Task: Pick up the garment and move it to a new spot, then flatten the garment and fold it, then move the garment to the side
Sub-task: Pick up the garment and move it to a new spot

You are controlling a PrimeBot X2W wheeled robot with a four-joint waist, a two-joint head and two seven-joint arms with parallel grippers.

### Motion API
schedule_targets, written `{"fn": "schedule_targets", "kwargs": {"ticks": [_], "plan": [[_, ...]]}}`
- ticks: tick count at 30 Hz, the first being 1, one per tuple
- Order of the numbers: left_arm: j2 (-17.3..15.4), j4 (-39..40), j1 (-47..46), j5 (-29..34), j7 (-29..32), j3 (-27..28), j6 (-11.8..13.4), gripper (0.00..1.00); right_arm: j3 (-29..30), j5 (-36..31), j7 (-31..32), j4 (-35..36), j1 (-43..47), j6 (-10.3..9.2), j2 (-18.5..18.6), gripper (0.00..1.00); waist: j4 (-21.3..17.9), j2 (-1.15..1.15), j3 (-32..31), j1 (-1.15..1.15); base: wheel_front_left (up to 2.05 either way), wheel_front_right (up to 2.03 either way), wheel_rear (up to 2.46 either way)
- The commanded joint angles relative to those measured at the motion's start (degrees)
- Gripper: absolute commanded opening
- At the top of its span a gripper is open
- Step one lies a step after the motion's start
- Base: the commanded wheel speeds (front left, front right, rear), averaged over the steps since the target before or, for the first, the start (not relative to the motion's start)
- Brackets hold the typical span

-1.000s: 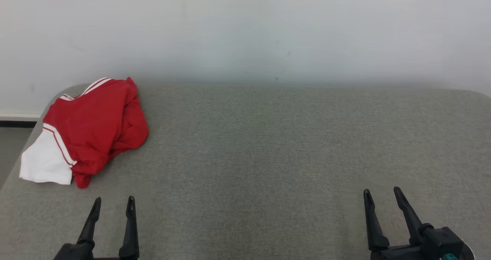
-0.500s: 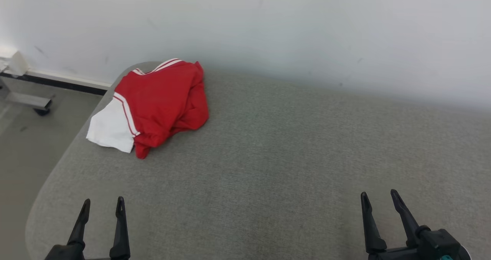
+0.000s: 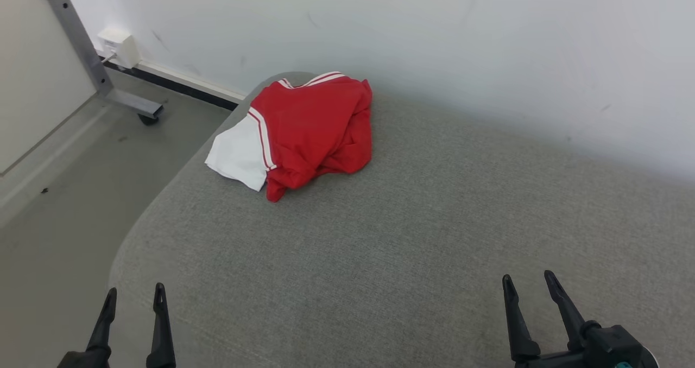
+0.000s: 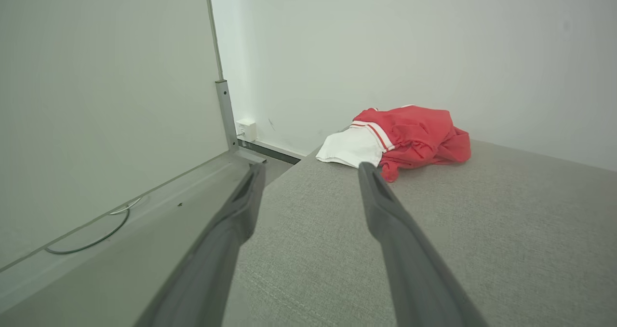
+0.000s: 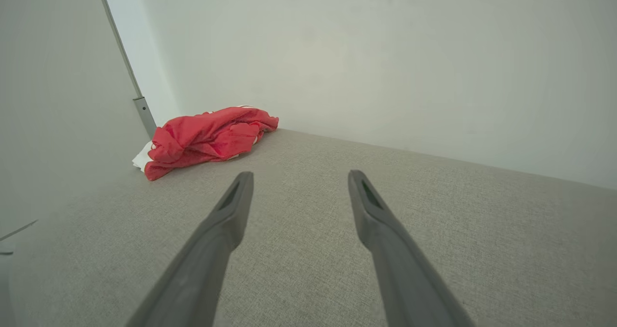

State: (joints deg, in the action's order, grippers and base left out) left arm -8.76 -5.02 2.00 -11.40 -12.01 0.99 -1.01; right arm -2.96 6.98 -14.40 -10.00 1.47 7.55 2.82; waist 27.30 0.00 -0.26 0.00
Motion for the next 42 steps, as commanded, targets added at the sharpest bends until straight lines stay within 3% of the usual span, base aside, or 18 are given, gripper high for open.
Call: {"fn": "schedule_targets", "kwargs": {"ticks": [1, 20, 30, 42], "plan": [[-0.3, 0.0, 0.4, -0.7, -0.3, 0.2, 0.1, 1.00, -0.2, 0.2, -0.3, -0.1, 0.2, -0.12, 0.1, 1.00, 1.9, 0.00, -0.1, 0.00, 0.00, 0.00, 0.00], [-0.7, -0.4, -0.8, -2.0, -0.6, 0.5, 0.9, 1.00, -1.3, -0.4, 0.0, -0.4, -1.5, -0.12, 0.1, 1.00, 0.6, 0.00, 1.5, 0.00, 0.00, 0.00, 0.00], [-4.2, -0.9, -11.1, -4.5, -0.4, 3.1, -0.4, 1.00, -0.9, -2.8, 1.2, 1.0, -4.9, -0.12, 0.2, 1.00, -8.3, 0.00, 8.2, 0.00, 0.00, 0.00, 0.00], [-12.0, -2.6, -30.9, -8.1, 3.1, 8.9, -0.1, 1.00, 1.9, -5.9, 1.3, 4.8, -10.4, -0.12, 0.1, 1.00, -21.0, 0.00, 20.9, 0.00, 0.00, 0.00, 0.00]]}}
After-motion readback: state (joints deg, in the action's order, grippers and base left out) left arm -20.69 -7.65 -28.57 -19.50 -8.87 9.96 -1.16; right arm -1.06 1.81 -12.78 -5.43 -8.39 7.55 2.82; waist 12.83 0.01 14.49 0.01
